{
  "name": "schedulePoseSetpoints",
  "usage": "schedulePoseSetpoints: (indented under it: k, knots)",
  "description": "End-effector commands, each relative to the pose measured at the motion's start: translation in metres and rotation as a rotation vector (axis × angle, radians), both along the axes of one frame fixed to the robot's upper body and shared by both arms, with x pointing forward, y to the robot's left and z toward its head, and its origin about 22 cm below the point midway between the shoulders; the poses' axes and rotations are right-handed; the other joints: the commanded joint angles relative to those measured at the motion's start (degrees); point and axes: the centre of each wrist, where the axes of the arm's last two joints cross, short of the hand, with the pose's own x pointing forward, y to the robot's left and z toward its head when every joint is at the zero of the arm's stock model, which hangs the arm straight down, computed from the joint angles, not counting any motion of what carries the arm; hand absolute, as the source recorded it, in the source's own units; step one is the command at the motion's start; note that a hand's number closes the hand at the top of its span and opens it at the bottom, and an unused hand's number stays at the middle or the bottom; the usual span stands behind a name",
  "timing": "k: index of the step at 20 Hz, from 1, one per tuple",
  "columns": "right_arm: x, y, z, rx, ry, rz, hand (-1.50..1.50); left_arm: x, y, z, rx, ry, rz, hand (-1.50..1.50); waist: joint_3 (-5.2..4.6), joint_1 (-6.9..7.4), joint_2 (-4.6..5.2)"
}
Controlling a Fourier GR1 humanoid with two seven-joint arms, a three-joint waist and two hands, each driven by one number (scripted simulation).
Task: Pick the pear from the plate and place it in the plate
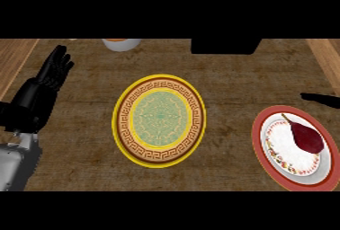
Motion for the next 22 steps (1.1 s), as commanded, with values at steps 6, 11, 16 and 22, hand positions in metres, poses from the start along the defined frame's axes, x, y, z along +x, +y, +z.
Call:
schedulePoseSetpoints:
  k: [6,11,16,22]
  knots:
    - [0.006,-0.007,-0.045,-0.174,0.003,-0.048,-1.50,-0.008,-0.007,-0.003,-0.001,-0.001,0.004,0.00,0.02,-0.15,-0.01]
    - [0.031,0.027,-0.049,-0.212,0.038,-0.049,-1.50,-0.005,-0.005,0.005,0.004,-0.005,0.011,0.00,0.00,-0.21,-0.07]
    - [0.029,0.031,-0.091,-0.201,0.064,-0.067,-1.50,-0.011,0.016,0.008,0.006,-0.021,-0.016,0.00,0.01,-0.06,-0.07]
    - [0.023,-0.012,-0.102,-0.196,0.114,-0.016,-1.50,-0.003,-0.005,0.005,0.017,-0.003,0.006,0.00,0.05,0.07,0.06]
